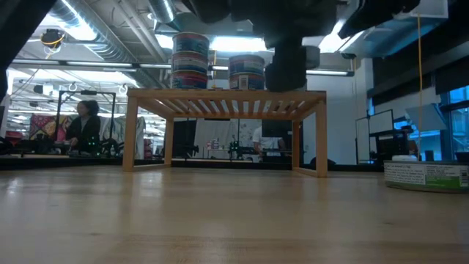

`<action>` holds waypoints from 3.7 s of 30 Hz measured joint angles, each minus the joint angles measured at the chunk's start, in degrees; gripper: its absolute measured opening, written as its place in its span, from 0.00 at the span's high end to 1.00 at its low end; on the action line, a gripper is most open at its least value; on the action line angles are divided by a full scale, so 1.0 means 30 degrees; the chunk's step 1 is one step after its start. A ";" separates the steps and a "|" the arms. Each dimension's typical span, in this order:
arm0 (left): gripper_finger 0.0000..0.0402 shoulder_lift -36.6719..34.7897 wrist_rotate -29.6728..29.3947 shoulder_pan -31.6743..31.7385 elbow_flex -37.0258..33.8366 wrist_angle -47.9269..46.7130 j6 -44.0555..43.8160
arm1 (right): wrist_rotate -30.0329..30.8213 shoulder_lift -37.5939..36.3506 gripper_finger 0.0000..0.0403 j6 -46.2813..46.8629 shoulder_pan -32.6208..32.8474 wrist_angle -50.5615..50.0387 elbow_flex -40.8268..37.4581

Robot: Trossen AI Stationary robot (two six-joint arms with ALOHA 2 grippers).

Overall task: Stack canned seafood by type on shelf
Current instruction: Stack the green tuna can on top of the green tuna can on the shelf

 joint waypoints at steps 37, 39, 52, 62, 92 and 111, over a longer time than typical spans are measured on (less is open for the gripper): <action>0.65 -0.0739 -0.0057 0.0570 0.0000 -0.2462 -0.3403 | -0.7595 0.2008 0.69 -1.1128 -0.6843 0.5163 0.0024; 0.65 -0.0927 -0.0066 0.0570 0.0000 -0.2468 -0.3485 | -0.7519 0.1989 0.69 -1.1533 -0.6839 0.5447 0.0040; 0.65 -0.1362 0.0605 0.1082 0.0051 -0.4996 -0.5885 | -0.6961 0.2127 0.69 -1.2396 -0.6850 0.6215 -0.0015; 0.65 -0.1362 0.1447 0.1117 0.0058 -0.5817 -0.5438 | -0.6183 0.3099 0.69 -1.2792 -0.7017 0.6290 -0.0015; 0.44 -0.1348 0.2116 0.0967 0.0058 -0.6642 -0.5718 | -0.5179 0.3322 0.69 -1.2760 -0.7863 0.6331 -0.0015; 0.44 -0.1319 0.2006 -0.0187 0.0036 -0.6197 -0.4986 | -0.4202 0.3322 0.69 -1.2065 -0.7841 0.5205 -0.0007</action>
